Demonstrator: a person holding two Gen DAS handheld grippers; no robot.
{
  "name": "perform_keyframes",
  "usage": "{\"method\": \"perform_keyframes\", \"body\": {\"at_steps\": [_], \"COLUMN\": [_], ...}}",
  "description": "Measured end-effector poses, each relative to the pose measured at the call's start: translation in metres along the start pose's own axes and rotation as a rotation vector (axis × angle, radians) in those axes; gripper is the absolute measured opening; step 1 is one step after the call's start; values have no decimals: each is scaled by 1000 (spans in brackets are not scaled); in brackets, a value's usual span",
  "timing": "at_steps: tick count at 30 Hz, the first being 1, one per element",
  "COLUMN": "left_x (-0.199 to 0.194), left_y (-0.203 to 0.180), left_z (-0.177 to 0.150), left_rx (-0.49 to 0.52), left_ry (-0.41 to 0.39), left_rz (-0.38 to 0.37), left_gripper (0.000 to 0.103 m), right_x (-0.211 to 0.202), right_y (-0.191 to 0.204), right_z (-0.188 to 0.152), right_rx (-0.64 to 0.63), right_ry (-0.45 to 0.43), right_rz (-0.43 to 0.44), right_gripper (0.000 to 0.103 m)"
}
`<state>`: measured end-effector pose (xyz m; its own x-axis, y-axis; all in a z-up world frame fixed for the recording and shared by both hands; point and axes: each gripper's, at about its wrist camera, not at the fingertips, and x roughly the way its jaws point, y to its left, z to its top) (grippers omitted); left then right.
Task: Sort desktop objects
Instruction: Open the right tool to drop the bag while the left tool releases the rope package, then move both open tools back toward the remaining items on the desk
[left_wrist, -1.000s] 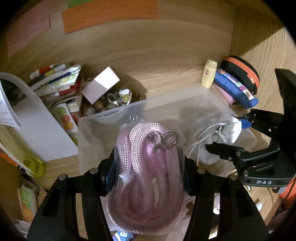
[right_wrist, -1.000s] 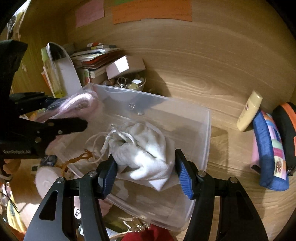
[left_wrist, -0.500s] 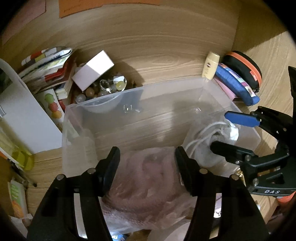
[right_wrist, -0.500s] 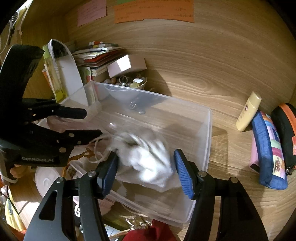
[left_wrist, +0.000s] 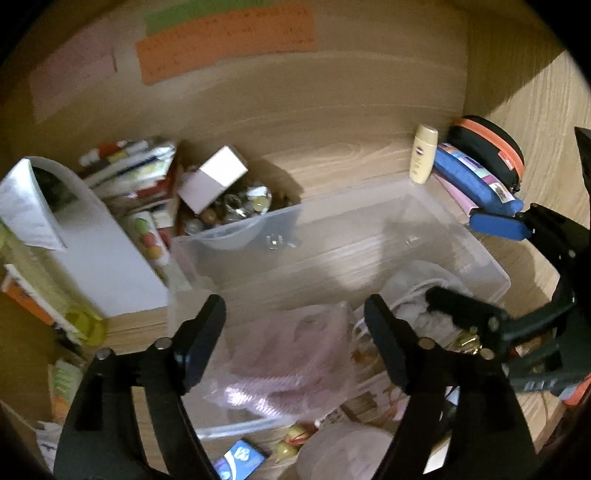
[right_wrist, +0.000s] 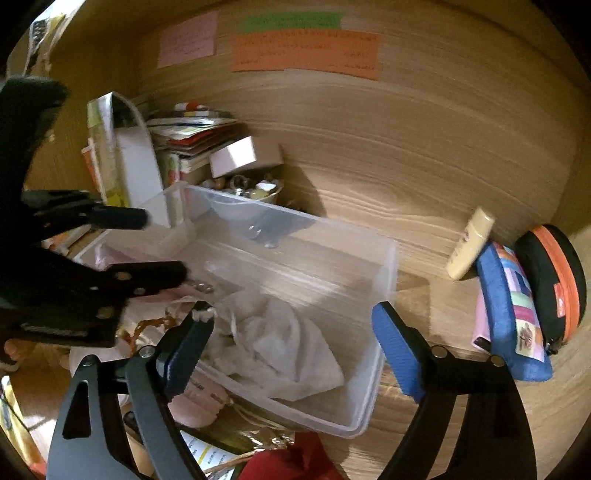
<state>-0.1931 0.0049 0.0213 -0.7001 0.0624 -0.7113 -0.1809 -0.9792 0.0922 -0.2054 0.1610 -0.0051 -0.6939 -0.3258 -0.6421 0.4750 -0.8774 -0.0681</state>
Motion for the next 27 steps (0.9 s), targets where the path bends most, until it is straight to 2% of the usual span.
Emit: {"method": "perform_keyframes", "body": {"at_steps": [7, 11, 13, 15, 18, 27], "left_x": [-31, -50, -57, -66, -76, -111], "left_y": [13, 26, 33, 42, 54, 70], "left_z": [-11, -17, -21, -26, -37, -81], "left_rx": [0, -22, -37, -70, -117, -152], "left_ry": [-61, -88, -95, -102, -95, -131], "left_rz": [62, 73, 76, 69, 47, 129], "left_gripper": [90, 92, 95, 98, 98, 98], "right_x": [-21, -44, -57, -68, -84, -115], "right_y": [-9, -3, 2, 6, 11, 26], "right_z": [6, 6, 4, 1, -5, -35], "right_rx": [54, 23, 10, 9, 12, -23], "right_ry": [-19, -67, -82, -95, -115, -123], "right_rz": [33, -6, -19, -26, -42, -123], "right_gripper": [86, 87, 90, 98, 99, 99]}}
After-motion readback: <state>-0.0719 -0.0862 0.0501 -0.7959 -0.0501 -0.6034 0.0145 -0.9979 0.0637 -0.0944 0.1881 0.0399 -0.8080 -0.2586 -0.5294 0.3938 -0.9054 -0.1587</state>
